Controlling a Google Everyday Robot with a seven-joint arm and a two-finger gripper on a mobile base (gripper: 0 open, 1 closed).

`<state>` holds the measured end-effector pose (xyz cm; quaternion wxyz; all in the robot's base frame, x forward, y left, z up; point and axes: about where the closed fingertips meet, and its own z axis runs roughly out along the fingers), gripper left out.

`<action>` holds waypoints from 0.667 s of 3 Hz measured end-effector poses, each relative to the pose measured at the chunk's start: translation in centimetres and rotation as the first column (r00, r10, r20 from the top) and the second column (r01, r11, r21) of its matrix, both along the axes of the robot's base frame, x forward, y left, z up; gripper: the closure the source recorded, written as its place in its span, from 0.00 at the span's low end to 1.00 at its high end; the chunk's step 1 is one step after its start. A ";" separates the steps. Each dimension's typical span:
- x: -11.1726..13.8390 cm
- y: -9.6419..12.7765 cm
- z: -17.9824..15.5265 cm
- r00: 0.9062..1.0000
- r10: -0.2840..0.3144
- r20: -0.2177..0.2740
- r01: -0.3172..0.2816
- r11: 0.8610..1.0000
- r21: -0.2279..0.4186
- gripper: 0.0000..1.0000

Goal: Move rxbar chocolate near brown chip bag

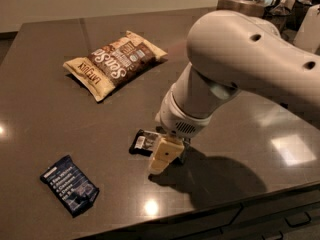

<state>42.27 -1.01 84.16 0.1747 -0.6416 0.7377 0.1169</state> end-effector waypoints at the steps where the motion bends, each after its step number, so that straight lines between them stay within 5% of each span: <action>1: 0.3 0.4 -0.6 1.000 0.005 -0.007 -0.005 1.000 -0.008 0.47; 2: 1.2 0.5 -0.1 1.000 0.008 -0.023 -0.008 1.000 -0.002 0.70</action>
Offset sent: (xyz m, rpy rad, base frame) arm 0.0258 0.0051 0.0068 0.0112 0.0451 0.0076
